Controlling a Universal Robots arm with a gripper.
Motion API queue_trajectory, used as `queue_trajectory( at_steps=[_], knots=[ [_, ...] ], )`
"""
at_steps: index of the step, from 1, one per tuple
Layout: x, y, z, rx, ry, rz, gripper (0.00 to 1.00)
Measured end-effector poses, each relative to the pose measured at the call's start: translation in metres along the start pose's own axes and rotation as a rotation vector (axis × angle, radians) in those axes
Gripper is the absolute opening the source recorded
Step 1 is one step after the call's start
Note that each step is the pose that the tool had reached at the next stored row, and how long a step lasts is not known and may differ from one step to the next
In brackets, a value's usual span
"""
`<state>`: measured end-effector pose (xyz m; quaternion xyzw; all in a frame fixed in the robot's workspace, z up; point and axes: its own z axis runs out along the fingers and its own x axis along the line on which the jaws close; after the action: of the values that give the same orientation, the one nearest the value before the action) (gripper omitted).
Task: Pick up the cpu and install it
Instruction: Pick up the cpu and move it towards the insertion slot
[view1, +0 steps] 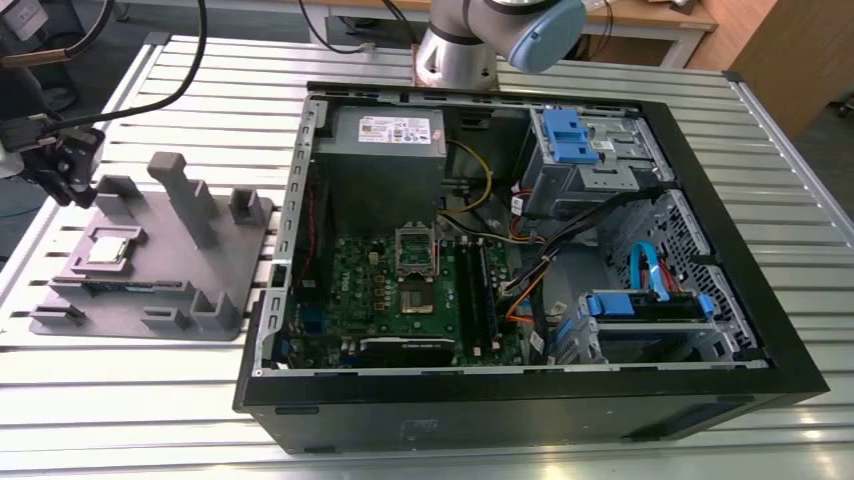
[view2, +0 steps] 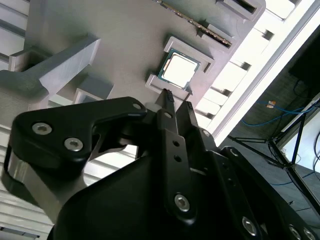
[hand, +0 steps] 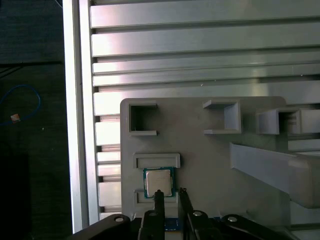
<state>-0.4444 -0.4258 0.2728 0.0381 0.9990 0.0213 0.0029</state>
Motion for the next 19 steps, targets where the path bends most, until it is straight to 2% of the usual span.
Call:
queue_trajectory(
  at_steps=[1,3,4,5,8,9,12,16,19],
  knots=[
    [0.0,0.0,0.0,0.0,0.0,0.0,0.23],
    [0.0,0.0,0.0,0.0,0.0,0.0,0.35],
    [0.0,0.0,0.0,0.0,0.0,0.0,0.35],
    [0.0,0.0,0.0,0.0,0.0,0.0,0.47],
    [0.0,0.0,0.0,0.0,0.0001,0.0,0.53],
    [0.0,0.0,0.0,0.0,0.0,0.0,0.59],
    [0.0,0.0,0.0002,0.0,0.0,0.0,0.59],
    [0.0,-0.0002,0.0052,-0.0004,-0.0001,0.0,0.59],
    [0.0001,-0.0003,0.0059,-0.0002,0.0002,0.0,0.59]
  ],
)
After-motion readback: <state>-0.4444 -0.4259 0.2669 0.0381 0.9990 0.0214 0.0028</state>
